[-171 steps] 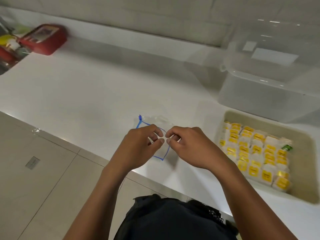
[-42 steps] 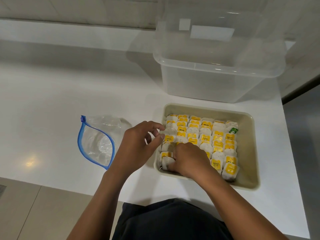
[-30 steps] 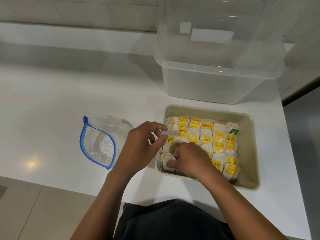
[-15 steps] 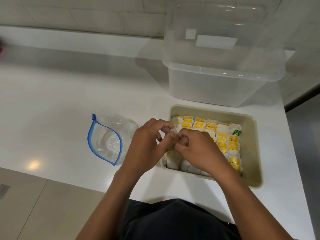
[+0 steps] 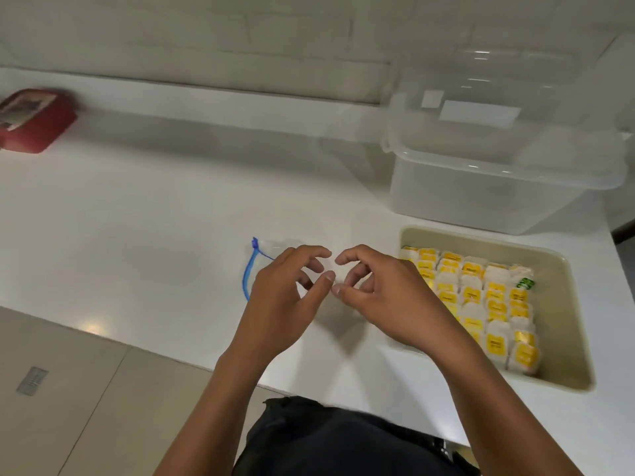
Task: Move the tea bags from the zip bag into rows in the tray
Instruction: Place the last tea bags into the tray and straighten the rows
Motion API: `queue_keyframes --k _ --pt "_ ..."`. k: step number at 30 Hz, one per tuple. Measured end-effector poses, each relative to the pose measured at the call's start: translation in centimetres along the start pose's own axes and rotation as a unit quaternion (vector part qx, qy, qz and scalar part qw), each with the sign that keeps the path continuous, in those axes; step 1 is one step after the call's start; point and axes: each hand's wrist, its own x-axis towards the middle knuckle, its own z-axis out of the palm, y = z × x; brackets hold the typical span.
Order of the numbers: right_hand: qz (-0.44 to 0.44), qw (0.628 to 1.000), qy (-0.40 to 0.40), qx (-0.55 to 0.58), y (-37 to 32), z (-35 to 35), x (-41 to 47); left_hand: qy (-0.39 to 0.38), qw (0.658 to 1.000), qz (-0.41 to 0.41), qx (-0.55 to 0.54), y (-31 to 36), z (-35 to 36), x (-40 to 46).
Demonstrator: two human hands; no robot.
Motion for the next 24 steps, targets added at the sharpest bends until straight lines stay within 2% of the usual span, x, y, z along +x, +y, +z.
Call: queue_keyframes --k 7,11,13,15,20,24 --pt "0.024 0.996 0.024 -0.087 -1.0 6.9 2.4 0.015 0.997 -0.062 0.037 -6.3 -4.4 0.3" --pt "0.080 0.991 0.011 -0.106 0.0 11.0 3.1 -0.040 0.986 -0.163 0.015 -9.9 -4.0 1.7" --pt "0.084 0.992 0.010 -0.094 0.6 13.2 3.4 -0.082 0.979 -0.184 -0.007 -11.0 -3.1 2.2" --pt "0.076 0.992 0.024 -0.093 1.2 15.3 3.9 -0.123 0.976 -0.178 0.000 -11.7 -2.2 2.5" --pt "0.061 0.986 0.089 -0.126 2.2 18.2 4.0 -0.141 0.976 -0.166 -0.003 -12.8 -1.6 2.9" --pt "0.044 0.981 0.175 -0.066 2.0 17.3 2.7 -0.171 0.974 -0.145 -0.015 -11.9 -1.9 2.2"
